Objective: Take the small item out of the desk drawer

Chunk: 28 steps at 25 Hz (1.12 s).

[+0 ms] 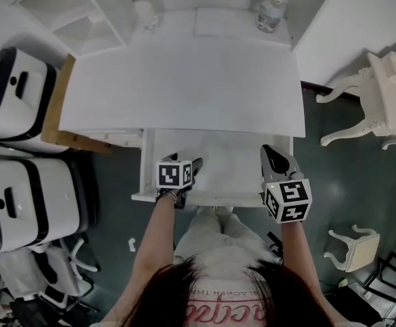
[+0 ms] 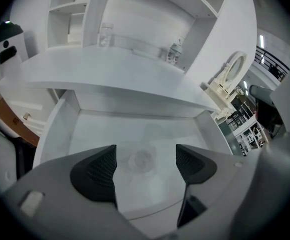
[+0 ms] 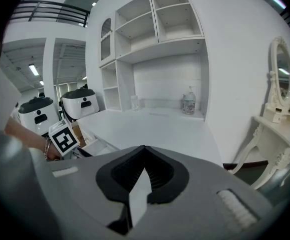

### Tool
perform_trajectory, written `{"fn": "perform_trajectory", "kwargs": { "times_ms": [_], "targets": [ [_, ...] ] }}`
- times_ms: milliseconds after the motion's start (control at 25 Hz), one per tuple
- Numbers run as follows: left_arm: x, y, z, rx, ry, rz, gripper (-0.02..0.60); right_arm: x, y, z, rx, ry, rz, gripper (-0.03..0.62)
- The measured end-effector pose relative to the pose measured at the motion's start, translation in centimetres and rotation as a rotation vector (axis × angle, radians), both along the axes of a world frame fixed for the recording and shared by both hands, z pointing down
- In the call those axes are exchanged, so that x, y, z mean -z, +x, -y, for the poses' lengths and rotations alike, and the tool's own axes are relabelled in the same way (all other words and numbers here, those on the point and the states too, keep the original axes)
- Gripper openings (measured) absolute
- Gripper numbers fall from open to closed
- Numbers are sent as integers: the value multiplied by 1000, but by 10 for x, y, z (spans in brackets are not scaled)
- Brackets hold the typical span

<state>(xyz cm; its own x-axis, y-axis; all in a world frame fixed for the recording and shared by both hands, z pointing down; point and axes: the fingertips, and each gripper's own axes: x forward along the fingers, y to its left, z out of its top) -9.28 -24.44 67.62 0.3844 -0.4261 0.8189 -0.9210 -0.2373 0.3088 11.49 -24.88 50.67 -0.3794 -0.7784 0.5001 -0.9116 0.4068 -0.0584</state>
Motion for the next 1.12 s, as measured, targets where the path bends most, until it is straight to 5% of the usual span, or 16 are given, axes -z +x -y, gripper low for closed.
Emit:
{"fn": "perform_trajectory", "kwargs": {
  "times_ms": [480, 680, 840, 1120],
  "targets": [
    [-44, 14, -6, -78, -100, 62, 359, -5, -2, -4, 6, -22, -17, 2],
    [-56, 12, -2, -39, -117, 66, 340, -9, 3, -8, 2, -36, -32, 2],
    [-61, 8, 0, -6, -126, 85, 218, -12, 5, -10, 8, -45, -41, 2],
    [-62, 8, -2, -39, -129, 113, 196, -14, 1, -9, 28, -47, -41, 2]
  ]
}}
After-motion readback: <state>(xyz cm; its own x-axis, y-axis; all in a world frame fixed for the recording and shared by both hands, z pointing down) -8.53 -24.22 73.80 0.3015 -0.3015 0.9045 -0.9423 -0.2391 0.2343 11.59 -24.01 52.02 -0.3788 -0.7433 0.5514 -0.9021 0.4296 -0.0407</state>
